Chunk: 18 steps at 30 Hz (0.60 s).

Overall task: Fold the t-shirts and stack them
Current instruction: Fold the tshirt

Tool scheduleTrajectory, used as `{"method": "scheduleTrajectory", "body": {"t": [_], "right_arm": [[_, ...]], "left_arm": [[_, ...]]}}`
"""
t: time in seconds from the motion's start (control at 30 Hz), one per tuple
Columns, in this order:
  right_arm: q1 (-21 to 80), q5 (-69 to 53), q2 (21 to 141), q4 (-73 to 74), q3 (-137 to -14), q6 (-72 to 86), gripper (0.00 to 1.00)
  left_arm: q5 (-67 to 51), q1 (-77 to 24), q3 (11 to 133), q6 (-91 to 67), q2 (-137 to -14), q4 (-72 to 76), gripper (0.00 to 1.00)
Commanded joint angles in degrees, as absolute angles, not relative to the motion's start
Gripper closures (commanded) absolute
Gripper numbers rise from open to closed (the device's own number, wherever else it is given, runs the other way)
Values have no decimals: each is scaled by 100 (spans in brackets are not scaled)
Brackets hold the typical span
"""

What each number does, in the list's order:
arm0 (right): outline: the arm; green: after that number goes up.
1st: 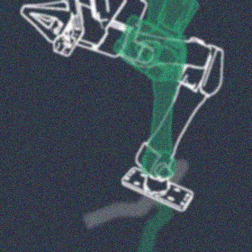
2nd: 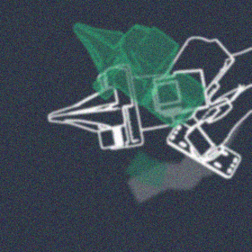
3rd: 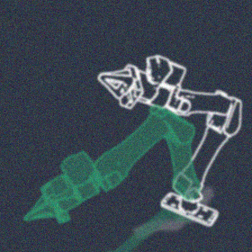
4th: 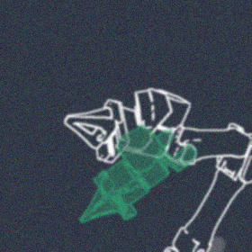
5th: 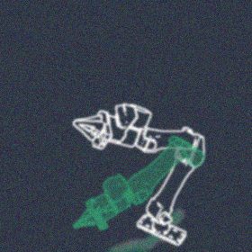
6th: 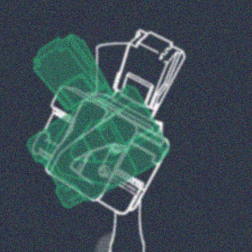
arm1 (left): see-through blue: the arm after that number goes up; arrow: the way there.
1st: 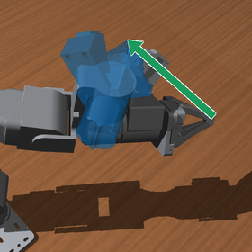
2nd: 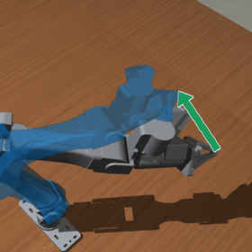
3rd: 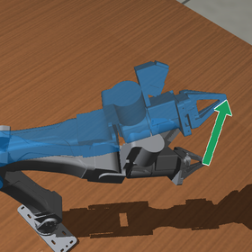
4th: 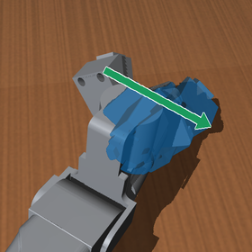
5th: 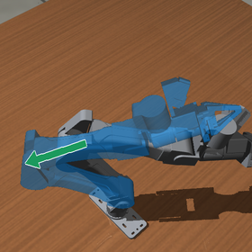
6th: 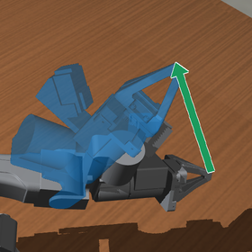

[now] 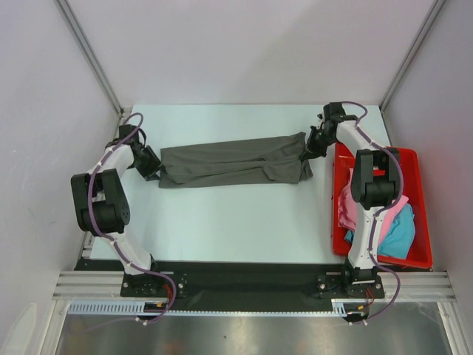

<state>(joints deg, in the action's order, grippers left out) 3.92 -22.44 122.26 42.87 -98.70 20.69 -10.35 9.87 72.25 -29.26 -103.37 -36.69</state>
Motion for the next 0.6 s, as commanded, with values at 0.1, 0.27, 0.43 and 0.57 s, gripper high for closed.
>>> {"method": "scheduleTrajectory", "body": {"t": [0.1,0.27,0.43,0.57], "right_arm": [[378,-2285,11918,4263,-9756,1960,99],[360,-2276,11892,4254,-9747,1951,98],[369,-2259,11883,4263,-9738,1925,99],[378,-2267,11900,4254,-9738,1942,99]], "left_arm": [[-1310,879,7154,-2566,-10283,-3225,50],[-1231,870,7575,-2558,-10643,-3252,51],[-1222,861,7840,-2575,-10986,-3472,58],[-1266,835,7735,-2602,-11021,-3445,58]]}}
